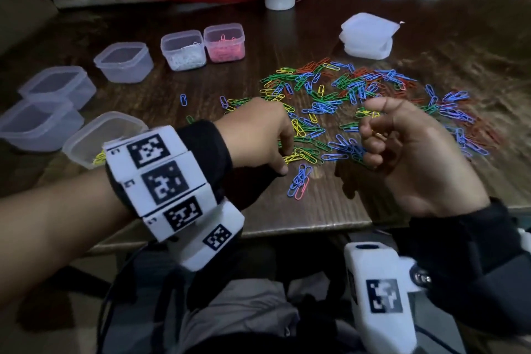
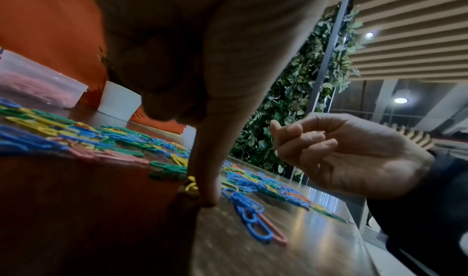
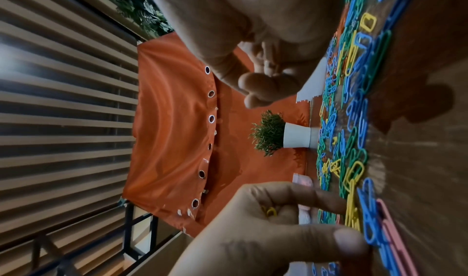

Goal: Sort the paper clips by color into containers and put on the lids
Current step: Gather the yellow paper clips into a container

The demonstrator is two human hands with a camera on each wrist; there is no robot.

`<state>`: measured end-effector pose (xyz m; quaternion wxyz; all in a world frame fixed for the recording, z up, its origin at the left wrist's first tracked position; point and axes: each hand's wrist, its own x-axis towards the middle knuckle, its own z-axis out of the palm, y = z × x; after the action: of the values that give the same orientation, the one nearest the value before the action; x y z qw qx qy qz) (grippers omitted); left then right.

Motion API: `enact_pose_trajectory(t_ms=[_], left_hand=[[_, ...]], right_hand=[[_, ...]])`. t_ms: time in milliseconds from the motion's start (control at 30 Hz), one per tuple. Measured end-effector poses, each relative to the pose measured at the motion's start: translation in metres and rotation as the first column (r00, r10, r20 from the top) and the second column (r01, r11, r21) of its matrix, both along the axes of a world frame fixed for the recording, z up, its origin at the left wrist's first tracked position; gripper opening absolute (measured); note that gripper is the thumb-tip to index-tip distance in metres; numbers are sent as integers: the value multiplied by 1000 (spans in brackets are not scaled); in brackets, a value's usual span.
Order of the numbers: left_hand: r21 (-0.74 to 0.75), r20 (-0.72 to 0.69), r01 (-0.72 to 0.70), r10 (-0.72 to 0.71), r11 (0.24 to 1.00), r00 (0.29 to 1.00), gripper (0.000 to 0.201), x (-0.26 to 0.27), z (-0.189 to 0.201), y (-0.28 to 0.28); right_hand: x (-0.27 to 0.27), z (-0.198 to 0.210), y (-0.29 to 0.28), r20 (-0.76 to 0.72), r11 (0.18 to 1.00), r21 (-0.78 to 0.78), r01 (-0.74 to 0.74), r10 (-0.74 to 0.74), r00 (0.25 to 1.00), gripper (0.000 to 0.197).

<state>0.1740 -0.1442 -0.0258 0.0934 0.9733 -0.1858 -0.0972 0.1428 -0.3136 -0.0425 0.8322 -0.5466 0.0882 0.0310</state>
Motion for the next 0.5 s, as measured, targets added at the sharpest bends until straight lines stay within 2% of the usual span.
enact_pose_trajectory(t_ms=[200, 267, 367, 433, 500], left_hand=[[81, -104, 53, -45, 995, 994, 12, -1, 5, -4], [172, -46, 76, -69, 982, 997, 14, -7, 2, -6], [359, 141, 70, -128, 931, 982, 25, -21, -4, -13], [328, 152, 53, -108, 943, 982, 26, -20, -2, -14], [166, 97, 22, -38, 986, 995, 23, -13, 9, -13]], right_hand=[[-3, -5, 6, -94, 989, 148, -8, 23, 995, 18], [-1, -8, 8, -115, 986, 164, -15, 34, 993, 20], [1, -13, 10, -142, 984, 180, -9, 35, 989, 22], [3, -15, 11, -179, 967, 256, 16, 32, 983, 21], [4, -17, 12, -217, 932, 359, 46, 35, 976, 25]])
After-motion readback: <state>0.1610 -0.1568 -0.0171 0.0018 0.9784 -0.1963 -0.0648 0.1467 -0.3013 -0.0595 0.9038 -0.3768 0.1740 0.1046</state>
